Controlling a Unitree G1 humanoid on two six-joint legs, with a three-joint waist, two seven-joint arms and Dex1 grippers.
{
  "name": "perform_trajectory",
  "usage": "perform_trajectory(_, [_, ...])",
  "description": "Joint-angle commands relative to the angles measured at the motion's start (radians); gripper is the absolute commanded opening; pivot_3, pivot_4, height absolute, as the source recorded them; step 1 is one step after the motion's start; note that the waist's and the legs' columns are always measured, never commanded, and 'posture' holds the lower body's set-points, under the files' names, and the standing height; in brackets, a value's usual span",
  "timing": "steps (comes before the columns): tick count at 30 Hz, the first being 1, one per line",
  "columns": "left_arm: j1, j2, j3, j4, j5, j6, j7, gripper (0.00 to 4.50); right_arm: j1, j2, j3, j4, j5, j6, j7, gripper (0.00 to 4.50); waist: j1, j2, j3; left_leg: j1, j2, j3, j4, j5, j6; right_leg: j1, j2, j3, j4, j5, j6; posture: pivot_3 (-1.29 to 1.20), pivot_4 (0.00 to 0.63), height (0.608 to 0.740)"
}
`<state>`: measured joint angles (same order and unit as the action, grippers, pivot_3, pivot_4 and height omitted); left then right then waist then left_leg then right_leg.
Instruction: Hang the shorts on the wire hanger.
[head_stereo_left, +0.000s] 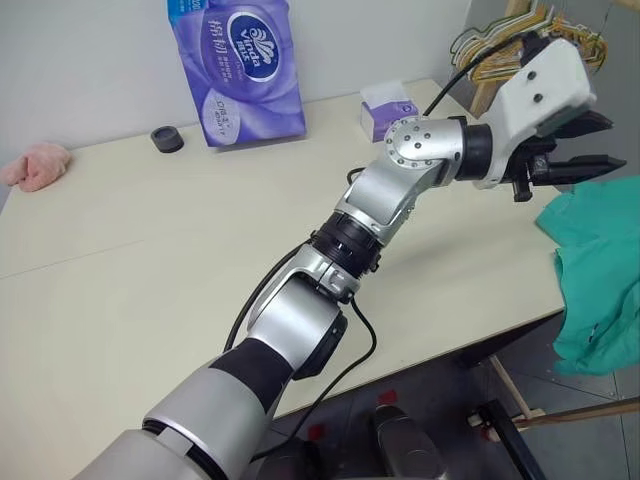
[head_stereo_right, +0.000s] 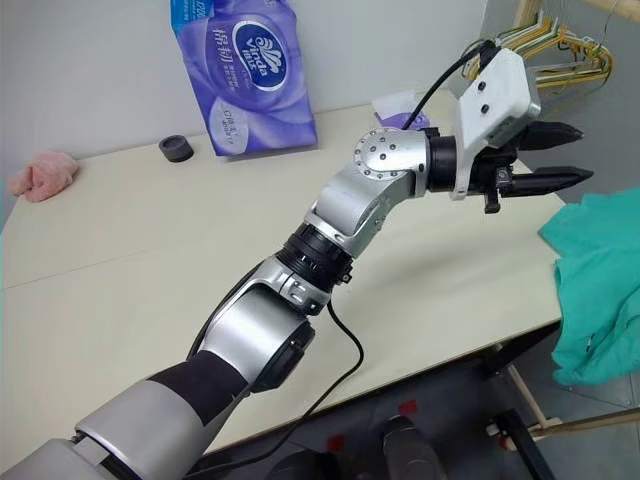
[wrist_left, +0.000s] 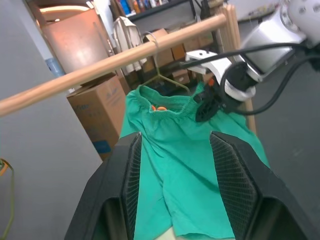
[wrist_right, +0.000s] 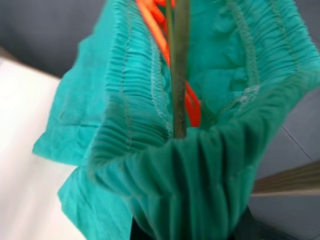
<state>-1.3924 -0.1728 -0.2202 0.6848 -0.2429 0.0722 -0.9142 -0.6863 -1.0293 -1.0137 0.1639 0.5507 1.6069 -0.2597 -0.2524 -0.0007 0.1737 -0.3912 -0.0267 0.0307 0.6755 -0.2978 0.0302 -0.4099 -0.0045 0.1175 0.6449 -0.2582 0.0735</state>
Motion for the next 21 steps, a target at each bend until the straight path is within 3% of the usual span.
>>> perform_trajectory(1, [-0.091, -0.101, 0.038, -0.017, -0.057, 0.015, -0.031, 2.28, -0.024, -0.003, -0.096, -0.086, -0.049, 0.008, -0.052, 0.0, -0.001, 0.0, 0.0, 0.0, 0.0, 0.001, 0.0, 0.0, 0.0, 0.0, 0.0, 0.001, 0.0, 0.0, 0.0, -0.37, 0.188, 0.74])
perform_trajectory(13, [-0.086, -0.108, 0.006, -0.036, -0.065, 0.014, -0.112, 2.28, -0.007, 0.049, -0.112, -0.151, -0.024, 0.008, -0.085, 0.0, -0.024, 0.0, 0.0, 0.001, -0.001, 0.005, 0.0, -0.001, 0.002, -0.001, 0.0, 0.005, 0.0, 0.0, 0.002, -0.38, 0.187, 0.74])
perform_trajectory(17, [-0.075, -0.108, -0.012, -0.051, -0.064, 0.011, -0.128, 2.33, 0.012, 0.072, -0.115, -0.176, -0.013, 0.008, -0.091, 1.07, -0.03, 0.0, 0.0, 0.001, -0.001, 0.005, 0.0, -0.001, 0.002, -0.001, 0.0, 0.005, 0.0, 0.0, 0.002, -0.38, 0.187, 0.74])
perform_trajectory(21, [-0.065, -0.11, -0.023, -0.067, -0.07, 0.014, -0.141, 2.33, 0.028, 0.098, -0.118, -0.224, 0.005, 0.008, -0.101, 2.47, -0.039, 0.0, 0.0, 0.001, -0.001, 0.005, 0.0, -0.001, 0.002, -0.001, 0.0, 0.005, 0.0, 0.0, 0.002, -0.38, 0.186, 0.74])
